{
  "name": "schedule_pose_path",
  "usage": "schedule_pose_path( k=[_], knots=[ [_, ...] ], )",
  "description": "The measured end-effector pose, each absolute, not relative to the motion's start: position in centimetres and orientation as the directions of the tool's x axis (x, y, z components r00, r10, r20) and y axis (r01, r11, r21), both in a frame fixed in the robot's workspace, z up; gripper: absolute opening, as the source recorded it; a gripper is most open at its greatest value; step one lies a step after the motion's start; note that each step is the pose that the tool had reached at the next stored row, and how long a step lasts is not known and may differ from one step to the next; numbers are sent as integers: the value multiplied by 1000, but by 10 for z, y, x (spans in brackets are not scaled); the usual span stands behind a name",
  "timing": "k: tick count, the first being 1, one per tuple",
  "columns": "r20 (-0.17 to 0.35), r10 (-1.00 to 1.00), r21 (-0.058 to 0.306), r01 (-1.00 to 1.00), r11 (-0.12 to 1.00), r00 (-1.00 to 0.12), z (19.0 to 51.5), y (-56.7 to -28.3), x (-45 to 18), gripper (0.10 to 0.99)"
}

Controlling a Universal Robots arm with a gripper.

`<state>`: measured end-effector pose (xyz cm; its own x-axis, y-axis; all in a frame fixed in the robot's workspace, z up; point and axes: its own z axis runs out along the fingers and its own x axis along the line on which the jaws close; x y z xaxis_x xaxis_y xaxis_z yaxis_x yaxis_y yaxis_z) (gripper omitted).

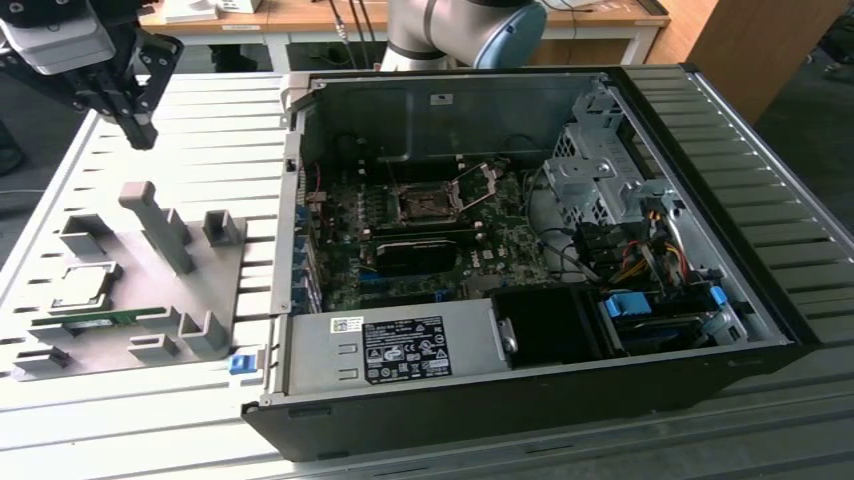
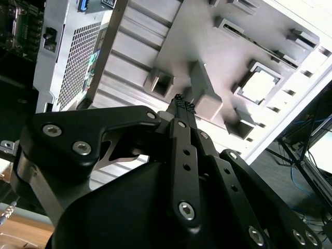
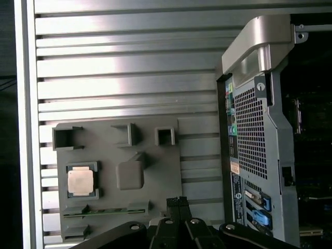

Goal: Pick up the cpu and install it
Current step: 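Reach for the cpu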

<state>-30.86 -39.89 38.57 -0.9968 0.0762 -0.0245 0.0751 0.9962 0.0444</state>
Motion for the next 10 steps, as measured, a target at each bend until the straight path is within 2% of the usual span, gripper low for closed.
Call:
schedule_pose_path(
  k=[10],
  knots=[
    [-24,76,44,75,996,-997,385,-399,-322,106]
  ],
)
